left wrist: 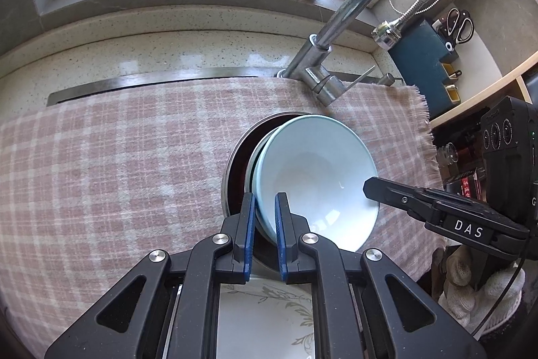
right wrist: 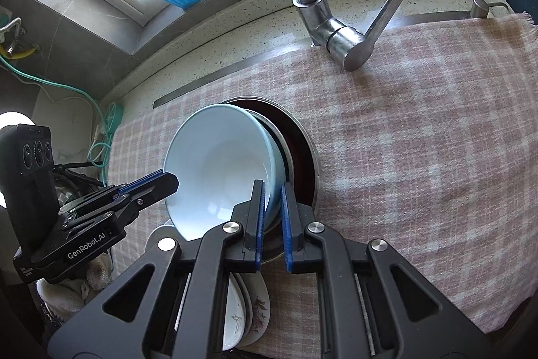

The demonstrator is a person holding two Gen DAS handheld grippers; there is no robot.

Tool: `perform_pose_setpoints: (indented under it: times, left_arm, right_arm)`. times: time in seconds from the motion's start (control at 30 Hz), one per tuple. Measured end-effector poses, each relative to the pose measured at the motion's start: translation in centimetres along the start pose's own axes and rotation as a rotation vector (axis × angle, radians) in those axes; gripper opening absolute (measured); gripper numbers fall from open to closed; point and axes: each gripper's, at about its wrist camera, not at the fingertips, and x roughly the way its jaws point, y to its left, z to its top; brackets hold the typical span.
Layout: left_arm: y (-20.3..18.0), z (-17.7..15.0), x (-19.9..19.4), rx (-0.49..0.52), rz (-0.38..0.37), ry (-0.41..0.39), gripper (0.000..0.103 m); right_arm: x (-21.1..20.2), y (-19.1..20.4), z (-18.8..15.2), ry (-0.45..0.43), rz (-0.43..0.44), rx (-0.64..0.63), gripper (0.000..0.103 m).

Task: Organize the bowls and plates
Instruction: 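Lower the pale blue bowl into the steel bowls and open the right gripper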

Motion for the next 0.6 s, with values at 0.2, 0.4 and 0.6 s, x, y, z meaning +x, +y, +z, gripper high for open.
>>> perform_pose_setpoints:
  times: [0.2,0.4,0.6]
  left_arm:
    - [-0.15,-0.1,0.46,0.003,0.015,0.001,0.01]
    - [-0.35,-0.2,0.65,0.004,0.025,0.0,0.01]
    - [-0.16,-0.3,0.37,0.003,0.034,-0.01,0.014]
  right_arm:
    - [0.5,-0.2,0.12,0.011,-0.009,-0.017,0.009]
    - [0.53,0.21,0.0,0.012,-0.027,-0.055,0.01]
    - [-0.01,0.32,-0.1,-0.011,-0.036,-0.082,0.018]
